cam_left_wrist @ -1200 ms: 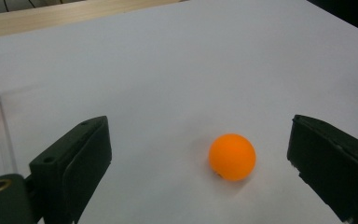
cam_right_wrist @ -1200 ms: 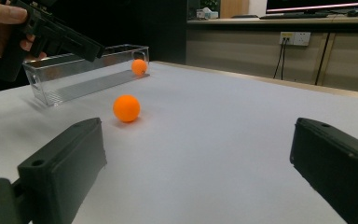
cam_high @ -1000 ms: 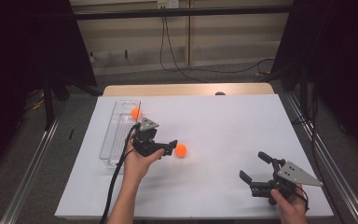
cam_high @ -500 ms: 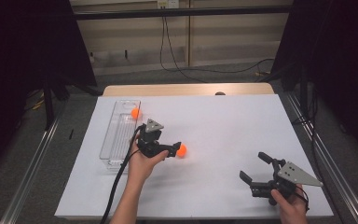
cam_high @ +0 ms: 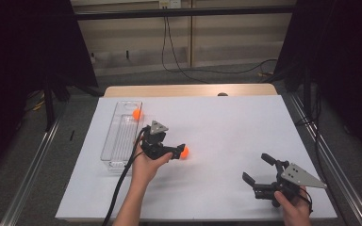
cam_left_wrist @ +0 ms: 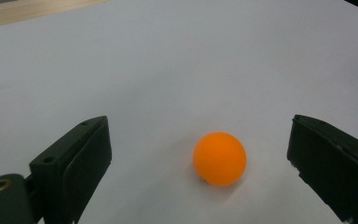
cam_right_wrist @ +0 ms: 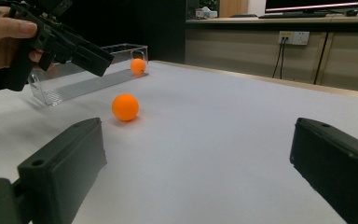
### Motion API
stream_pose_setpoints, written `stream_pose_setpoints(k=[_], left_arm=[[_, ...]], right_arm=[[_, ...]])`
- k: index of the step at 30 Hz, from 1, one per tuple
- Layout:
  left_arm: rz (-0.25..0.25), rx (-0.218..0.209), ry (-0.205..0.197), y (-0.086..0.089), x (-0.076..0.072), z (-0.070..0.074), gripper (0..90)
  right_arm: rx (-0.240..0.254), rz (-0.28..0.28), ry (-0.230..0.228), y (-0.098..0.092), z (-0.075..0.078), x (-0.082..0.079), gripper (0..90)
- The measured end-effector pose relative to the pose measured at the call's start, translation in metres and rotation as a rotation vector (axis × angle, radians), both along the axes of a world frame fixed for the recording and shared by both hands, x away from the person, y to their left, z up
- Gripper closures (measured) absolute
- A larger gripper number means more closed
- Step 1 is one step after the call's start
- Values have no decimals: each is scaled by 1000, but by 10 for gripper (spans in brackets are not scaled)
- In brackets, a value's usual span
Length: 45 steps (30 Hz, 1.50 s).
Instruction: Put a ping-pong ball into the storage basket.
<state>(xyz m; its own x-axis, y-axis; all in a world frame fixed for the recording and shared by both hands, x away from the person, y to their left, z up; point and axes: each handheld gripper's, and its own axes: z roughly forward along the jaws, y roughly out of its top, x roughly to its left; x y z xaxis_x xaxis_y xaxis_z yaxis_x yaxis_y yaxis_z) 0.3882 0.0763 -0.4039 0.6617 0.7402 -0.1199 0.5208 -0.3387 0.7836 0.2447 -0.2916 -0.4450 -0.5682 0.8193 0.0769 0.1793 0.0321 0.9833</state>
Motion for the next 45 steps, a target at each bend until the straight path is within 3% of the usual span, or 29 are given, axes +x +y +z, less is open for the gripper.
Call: stream_pose_setpoints(k=[25, 29, 45], left_arm=[[-14, 14, 8, -12, 1, -11, 64], [-25, 31, 13, -15, 1, -14, 65], [-36, 26, 32, -24, 1, -24, 71]], right_arm=[[-3, -1, 1, -1, 0, 0, 27], [-2, -2, 1, -2, 0, -1, 27], [-1, 0, 0, -1, 0, -1, 27]])
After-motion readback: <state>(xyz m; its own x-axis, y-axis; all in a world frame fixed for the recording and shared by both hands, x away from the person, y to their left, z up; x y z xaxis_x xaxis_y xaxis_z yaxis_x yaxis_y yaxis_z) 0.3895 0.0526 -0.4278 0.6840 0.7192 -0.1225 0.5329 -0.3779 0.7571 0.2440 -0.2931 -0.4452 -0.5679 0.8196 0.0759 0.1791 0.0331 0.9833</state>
